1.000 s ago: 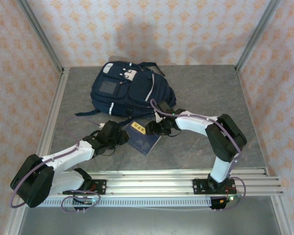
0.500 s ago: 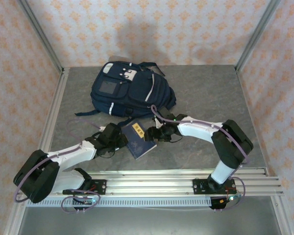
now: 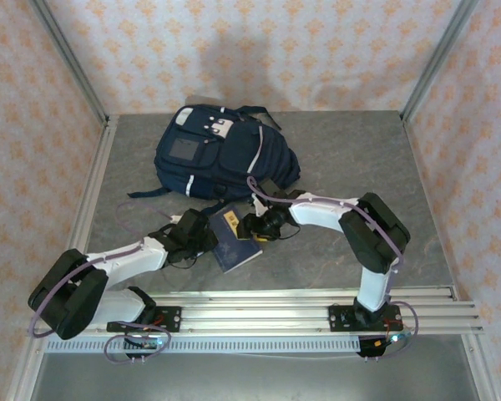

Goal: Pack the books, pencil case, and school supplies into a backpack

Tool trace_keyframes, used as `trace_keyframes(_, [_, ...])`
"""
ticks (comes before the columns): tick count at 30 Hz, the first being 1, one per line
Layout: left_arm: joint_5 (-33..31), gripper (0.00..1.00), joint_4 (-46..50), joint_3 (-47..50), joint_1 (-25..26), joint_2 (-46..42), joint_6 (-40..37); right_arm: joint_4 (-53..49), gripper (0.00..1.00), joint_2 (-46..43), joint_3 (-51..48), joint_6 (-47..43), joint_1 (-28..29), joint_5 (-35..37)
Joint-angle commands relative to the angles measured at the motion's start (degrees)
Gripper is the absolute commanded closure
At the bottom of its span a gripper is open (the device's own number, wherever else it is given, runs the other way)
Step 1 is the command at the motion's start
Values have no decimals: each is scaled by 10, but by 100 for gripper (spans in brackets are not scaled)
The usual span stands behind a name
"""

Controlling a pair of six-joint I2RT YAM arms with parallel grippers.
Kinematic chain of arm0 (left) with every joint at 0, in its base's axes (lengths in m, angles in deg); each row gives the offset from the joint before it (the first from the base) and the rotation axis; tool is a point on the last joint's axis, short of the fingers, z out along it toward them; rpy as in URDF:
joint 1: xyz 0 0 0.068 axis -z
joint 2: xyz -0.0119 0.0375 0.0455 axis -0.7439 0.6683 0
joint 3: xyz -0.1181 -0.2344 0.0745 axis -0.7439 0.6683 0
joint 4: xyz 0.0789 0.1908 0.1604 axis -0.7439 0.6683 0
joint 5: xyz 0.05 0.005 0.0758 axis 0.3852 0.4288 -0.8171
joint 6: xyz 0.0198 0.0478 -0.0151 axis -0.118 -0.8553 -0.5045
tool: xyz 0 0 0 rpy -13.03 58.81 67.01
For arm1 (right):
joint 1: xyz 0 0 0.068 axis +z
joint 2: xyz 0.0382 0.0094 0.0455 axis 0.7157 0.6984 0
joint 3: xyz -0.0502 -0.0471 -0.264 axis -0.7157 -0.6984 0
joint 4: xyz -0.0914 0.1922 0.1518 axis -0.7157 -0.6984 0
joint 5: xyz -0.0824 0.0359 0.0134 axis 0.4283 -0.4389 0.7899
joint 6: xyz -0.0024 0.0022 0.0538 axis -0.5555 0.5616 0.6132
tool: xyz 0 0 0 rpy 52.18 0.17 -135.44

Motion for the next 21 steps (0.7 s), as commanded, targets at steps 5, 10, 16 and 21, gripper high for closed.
trace_keyframes(5, [58, 60, -107, 3, 5, 61, 3, 119, 38, 10, -30, 95, 10, -96])
trace_keyframes(10, [58, 61, -93, 3, 5, 45, -2, 78, 38, 6, -27, 89, 10, -25])
trace_keyframes(16, [59, 60, -91, 3, 5, 29, -10, 75, 39, 0, -39, 96, 10, 17])
trace_keyframes(21, [83, 60, -119, 3, 5, 53, -3, 218, 42, 40, -61, 182, 10, -98])
